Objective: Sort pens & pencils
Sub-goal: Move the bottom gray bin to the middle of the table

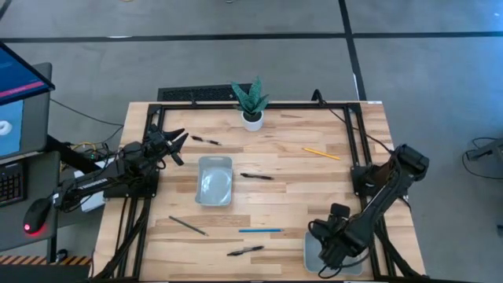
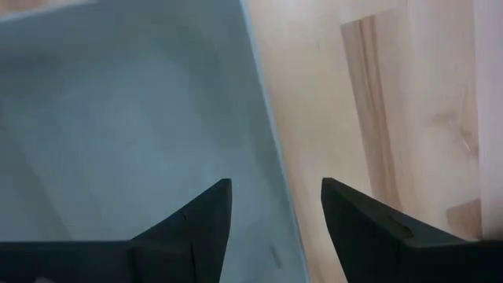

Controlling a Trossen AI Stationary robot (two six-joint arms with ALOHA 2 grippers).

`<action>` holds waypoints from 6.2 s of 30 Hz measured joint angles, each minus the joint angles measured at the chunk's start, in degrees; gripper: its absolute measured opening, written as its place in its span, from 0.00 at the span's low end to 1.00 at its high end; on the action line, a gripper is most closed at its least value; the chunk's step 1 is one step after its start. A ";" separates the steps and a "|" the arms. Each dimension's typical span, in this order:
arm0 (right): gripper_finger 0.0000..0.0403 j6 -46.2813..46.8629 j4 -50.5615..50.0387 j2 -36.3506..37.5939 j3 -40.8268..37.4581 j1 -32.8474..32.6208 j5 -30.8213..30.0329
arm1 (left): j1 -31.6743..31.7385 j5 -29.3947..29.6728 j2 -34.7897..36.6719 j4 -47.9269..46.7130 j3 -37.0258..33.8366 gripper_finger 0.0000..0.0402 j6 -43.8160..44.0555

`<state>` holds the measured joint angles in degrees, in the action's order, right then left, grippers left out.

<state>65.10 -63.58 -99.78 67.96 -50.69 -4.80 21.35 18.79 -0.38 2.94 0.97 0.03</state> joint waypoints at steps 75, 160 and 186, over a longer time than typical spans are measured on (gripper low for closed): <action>0.06 -1.49 10.11 -2.74 0.02 6.07 -0.82 | 0.02 0.00 0.00 -0.02 0.00 0.26 -0.04; 0.08 8.99 26.06 -7.16 2.47 55.61 -0.45 | 0.06 -0.15 -1.51 -0.02 0.00 0.26 -0.25; 0.10 8.91 29.31 -7.47 2.23 54.59 0.44 | 0.08 -0.20 -1.51 -0.02 0.00 0.26 0.46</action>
<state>74.02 -34.27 -107.25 70.19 3.89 -4.36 21.43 18.59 -1.89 2.92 0.97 0.49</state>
